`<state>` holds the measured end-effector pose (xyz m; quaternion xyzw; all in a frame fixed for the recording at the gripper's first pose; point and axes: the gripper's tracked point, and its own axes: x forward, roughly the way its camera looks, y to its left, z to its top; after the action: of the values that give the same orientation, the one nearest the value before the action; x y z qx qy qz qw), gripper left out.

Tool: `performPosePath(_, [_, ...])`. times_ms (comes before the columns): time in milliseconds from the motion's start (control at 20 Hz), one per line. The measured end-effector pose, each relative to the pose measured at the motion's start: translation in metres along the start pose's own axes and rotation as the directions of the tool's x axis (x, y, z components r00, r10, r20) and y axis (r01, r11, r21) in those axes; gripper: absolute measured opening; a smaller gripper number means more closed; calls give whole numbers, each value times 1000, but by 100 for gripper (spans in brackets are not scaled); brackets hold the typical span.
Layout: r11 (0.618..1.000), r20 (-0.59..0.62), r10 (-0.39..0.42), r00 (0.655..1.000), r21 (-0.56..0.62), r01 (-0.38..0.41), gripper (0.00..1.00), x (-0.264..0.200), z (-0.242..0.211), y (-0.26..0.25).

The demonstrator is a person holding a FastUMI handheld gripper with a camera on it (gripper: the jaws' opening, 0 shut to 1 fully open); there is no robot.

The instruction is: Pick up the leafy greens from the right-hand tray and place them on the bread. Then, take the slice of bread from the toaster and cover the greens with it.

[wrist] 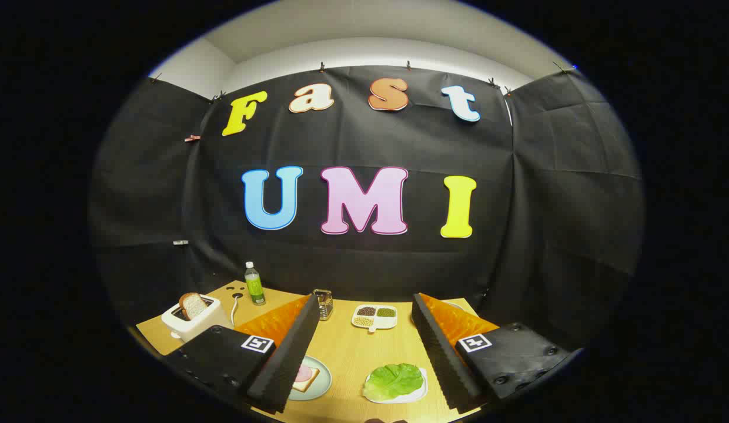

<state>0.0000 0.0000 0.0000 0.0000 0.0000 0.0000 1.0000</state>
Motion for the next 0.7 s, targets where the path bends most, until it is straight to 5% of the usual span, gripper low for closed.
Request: performPosePath(700, [994, -83, -103, 991, 37, 107, 98, 1, -27, -6])
